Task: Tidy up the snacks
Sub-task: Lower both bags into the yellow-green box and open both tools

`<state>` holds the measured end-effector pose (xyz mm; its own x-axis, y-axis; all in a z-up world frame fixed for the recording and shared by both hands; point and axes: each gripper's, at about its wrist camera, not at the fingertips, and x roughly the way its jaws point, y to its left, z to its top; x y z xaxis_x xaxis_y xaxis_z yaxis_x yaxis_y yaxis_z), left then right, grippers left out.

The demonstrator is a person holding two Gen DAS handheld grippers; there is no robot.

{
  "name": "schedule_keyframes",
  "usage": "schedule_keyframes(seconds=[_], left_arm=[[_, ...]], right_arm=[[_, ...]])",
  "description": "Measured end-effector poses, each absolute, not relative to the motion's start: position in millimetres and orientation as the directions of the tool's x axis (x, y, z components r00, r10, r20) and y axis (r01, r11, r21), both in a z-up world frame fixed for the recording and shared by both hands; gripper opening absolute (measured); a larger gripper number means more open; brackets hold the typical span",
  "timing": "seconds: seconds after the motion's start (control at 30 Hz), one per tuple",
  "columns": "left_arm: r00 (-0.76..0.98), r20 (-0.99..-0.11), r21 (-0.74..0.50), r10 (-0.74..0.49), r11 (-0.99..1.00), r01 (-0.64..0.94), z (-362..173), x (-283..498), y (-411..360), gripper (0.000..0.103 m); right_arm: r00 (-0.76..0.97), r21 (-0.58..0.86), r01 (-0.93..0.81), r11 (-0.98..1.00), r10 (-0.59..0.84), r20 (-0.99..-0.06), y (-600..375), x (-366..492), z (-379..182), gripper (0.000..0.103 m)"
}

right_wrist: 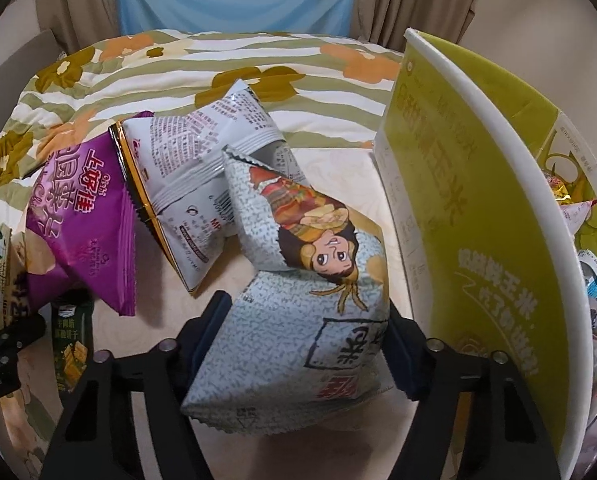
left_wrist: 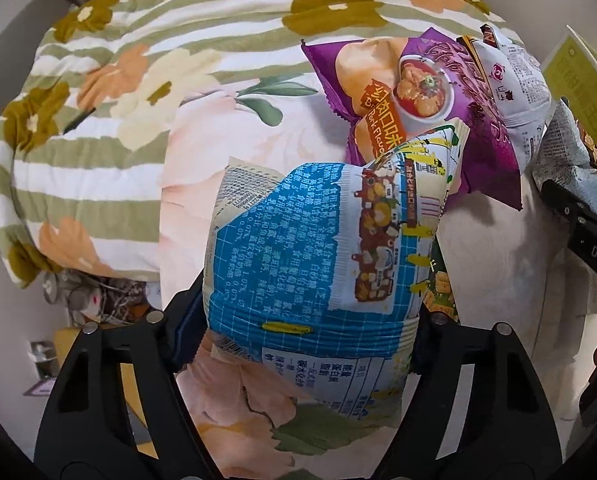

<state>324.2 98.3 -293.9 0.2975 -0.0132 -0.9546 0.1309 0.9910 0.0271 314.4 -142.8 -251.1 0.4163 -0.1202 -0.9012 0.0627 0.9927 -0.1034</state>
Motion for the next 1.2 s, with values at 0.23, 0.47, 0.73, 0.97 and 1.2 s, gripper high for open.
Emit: schedule_keyframes(seconds=[0.23,0.47,0.73,0.97,1.2], left_arm=[[0.299,-0.954,0.009,-0.024,0.994,0.109,-289.3,316.4,109.6,0.070],[0.338,-0.941,-0.008,-0.037,0.996,0.089,-267.9,303.4,117.7,0.070],[0.426,-0.902,-0.036,-0.073,0.995,0.093,-215.9,289.9,119.9,0.070],[0.538,-0.831,-0.058,-0.145,0.983,0.175,-147.8,292.1,88.4,0.070],[0.591,-0.778,-0.082,-0.212,0.967,0.239,-99.4,295.6,20.5,0.070]], right_arm=[[0.420,-0.114,0.070,0.991,-0.133,-0.898,-143.4,311.8,-244.3,0.046],[0.448,-0.087,0.083,0.993,-0.115,-0.887,-144.4,301.7,-226.6,0.045],[0.520,-0.017,0.066,0.998,-0.049,-0.853,-137.5,281.2,-176.9,0.045],[0.628,0.039,0.073,0.997,-0.016,-0.778,-145.7,252.7,-105.5,0.045],[0.680,0.076,0.052,0.996,0.021,-0.733,-194.2,240.2,-64.3,0.045]])
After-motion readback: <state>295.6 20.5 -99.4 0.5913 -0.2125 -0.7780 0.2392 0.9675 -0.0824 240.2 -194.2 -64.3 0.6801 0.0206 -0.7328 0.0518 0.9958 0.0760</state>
